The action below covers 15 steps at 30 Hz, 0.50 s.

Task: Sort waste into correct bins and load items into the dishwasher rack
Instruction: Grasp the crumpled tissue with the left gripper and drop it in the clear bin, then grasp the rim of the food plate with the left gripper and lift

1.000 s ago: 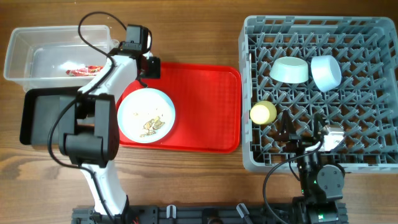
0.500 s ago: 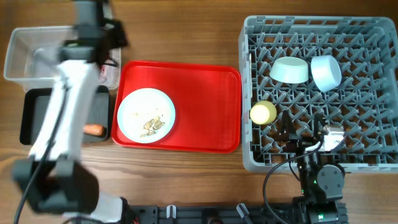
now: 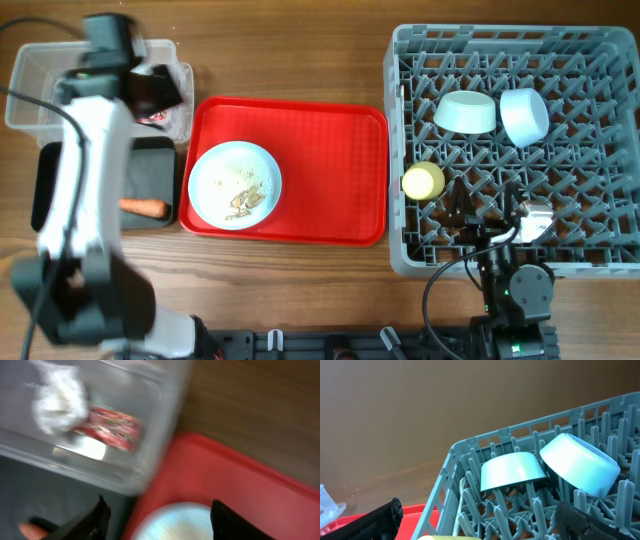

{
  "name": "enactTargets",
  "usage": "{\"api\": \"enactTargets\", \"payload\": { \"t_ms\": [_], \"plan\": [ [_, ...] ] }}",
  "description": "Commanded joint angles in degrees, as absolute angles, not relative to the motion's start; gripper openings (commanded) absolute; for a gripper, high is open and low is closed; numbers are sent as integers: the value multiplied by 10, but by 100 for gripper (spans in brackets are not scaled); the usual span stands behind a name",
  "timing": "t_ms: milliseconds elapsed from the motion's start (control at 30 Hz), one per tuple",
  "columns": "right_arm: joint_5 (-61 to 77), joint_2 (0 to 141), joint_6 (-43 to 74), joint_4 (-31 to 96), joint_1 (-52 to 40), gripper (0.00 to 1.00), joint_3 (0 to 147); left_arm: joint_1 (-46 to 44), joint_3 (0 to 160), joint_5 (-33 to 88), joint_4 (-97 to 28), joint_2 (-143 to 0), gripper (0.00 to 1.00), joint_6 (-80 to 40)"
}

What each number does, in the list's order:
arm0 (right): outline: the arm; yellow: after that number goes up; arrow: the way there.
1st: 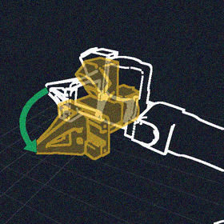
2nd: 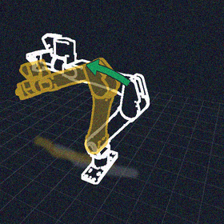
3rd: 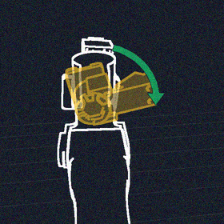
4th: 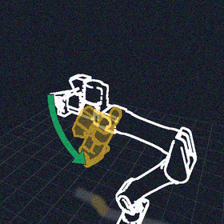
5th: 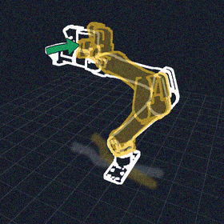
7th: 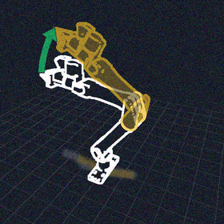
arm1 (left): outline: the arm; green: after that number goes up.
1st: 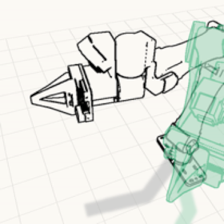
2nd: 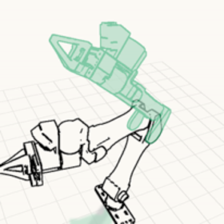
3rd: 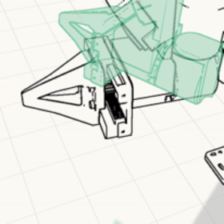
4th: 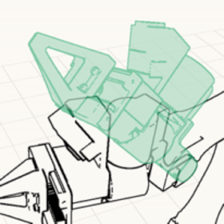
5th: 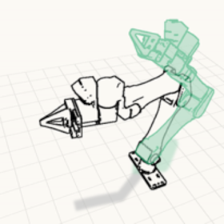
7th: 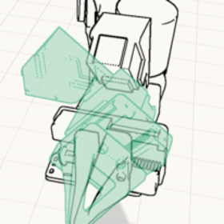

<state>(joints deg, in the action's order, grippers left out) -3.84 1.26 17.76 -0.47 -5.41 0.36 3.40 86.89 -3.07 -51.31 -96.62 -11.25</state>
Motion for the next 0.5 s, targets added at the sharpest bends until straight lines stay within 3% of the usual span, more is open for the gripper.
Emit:
{"api": "enactTargets", "payload": {
  "t_ms": [0, 167, 233, 333, 467],
  "plan": [
    [-29, 10, 182, -8, -53, 100, 3, -103, 882, 17, -580, -900, 65, -115],
    [-29, 10, 182, -8, -53, 100, 3, -246, 805, 9, -596, -937, 61, -191],
    [-29, 10, 182, -8, -53, 100, 3, -292, 770, -28, -582, -960, 55, -232],
    [-29, 10, 182, -8, -53, 100, 3, -340, 739, -93, -579, -998, 46, -287],
    [-29, 10, 182, -8, -53, 100, 3, -358, 731, -152, -582, -1030, 41, -326]
  ]
}}
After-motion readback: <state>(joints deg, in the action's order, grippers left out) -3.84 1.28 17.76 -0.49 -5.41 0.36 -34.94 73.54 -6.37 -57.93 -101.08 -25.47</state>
